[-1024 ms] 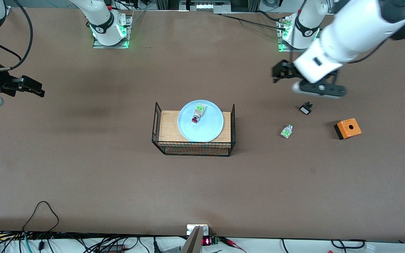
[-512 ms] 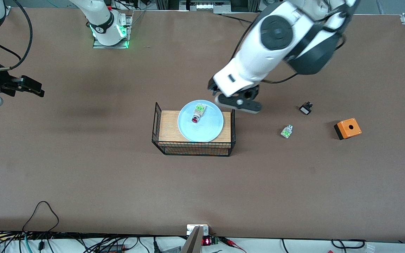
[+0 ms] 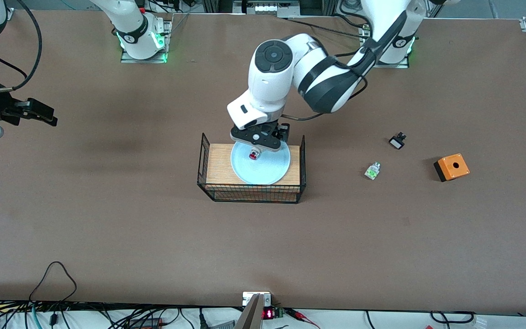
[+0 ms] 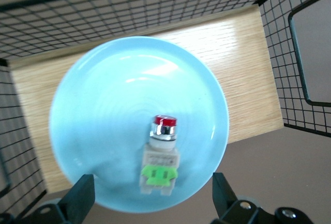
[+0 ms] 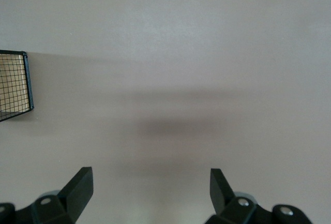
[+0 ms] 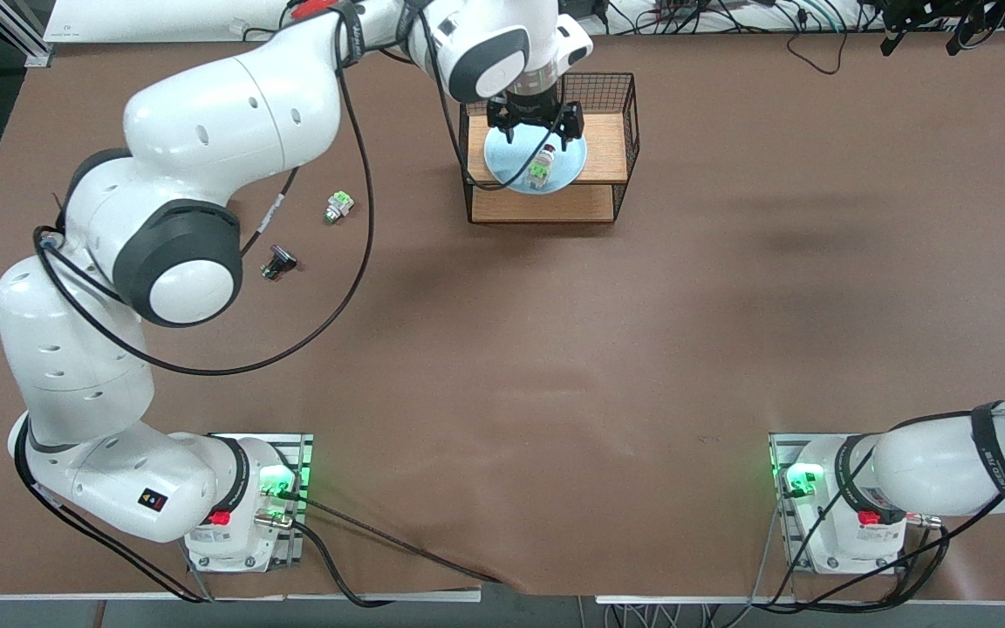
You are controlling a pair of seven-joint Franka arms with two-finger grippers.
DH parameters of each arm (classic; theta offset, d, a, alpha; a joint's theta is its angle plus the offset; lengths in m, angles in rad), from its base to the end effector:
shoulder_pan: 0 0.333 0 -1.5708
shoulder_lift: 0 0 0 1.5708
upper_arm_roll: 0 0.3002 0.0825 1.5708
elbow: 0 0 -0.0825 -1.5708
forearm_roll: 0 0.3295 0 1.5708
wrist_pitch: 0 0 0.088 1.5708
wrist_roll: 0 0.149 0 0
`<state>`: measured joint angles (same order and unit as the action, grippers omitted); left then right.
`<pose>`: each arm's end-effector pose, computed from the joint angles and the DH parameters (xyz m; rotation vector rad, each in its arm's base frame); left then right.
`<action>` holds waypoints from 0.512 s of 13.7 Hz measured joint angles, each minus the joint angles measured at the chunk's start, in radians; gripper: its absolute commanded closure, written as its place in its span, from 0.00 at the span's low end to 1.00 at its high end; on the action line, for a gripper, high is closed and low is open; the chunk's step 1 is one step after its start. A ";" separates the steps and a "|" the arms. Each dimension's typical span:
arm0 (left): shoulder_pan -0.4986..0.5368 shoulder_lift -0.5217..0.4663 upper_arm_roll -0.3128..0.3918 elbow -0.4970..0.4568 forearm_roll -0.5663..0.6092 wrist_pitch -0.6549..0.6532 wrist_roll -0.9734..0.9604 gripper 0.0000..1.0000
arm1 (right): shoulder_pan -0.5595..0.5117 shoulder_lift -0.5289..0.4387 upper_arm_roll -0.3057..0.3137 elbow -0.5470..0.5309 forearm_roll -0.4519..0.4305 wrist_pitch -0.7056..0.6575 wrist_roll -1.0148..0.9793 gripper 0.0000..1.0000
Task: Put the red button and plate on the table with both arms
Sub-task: 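Move the left gripper over the plate to the red button, then close the left gripper on the red button and lift it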
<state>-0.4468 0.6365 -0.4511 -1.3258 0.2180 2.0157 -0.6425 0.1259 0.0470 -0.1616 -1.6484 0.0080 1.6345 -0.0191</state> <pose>0.4837 -0.4740 0.3609 2.9983 -0.3695 0.0658 0.5121 -0.0157 0.5161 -3.1380 0.0273 0.0946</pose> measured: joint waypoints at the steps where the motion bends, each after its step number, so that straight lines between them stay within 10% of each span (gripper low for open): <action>1: -0.006 0.018 0.000 0.001 0.000 0.015 0.000 0.00 | 0.000 0.000 0.000 0.000 0.000 0.000 0.000 0.00; 5: -0.016 0.055 0.000 0.001 0.052 0.026 -0.003 0.03 | 0.000 0.000 0.000 0.001 0.000 0.000 0.000 0.00; 7: -0.016 0.066 0.001 0.001 0.066 0.026 -0.004 0.23 | 0.000 0.000 0.000 0.002 0.000 0.000 0.000 0.00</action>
<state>-0.4630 0.7025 -0.4506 -1.3246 0.2844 2.0417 -0.6462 0.1260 0.0467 -0.1617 -1.6463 0.0080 1.6345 -0.0191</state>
